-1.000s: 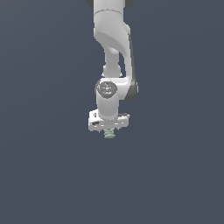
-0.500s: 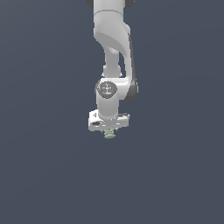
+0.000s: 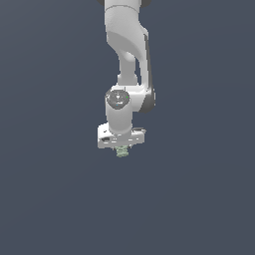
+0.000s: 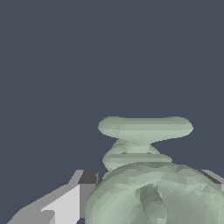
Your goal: Pick up the object and move it to a goal position.
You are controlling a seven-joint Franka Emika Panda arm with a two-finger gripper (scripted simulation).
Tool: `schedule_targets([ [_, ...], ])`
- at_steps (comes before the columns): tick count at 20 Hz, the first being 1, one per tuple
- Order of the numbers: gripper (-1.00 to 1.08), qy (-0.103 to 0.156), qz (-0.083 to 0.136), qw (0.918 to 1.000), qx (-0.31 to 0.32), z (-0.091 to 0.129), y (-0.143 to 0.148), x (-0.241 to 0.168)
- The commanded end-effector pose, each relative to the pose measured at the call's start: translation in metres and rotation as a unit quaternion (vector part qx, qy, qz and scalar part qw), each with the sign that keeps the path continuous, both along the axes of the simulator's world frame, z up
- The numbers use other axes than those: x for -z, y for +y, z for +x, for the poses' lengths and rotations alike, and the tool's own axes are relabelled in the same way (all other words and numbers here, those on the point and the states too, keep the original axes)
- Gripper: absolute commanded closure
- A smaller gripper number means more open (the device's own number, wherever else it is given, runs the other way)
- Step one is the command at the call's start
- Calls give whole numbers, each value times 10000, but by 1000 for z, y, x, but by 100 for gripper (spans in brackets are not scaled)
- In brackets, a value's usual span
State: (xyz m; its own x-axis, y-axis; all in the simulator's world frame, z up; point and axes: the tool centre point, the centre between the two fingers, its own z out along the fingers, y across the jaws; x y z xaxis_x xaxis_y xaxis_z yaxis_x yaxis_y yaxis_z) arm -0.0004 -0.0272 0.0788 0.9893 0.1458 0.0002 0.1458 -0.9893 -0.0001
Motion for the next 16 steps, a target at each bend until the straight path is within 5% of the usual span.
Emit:
schedule_targets([
  [1,108,-6,-1,10000,4,4,-8,-12],
  [16,108,-4,2,10000,3,40,-88,-132],
])
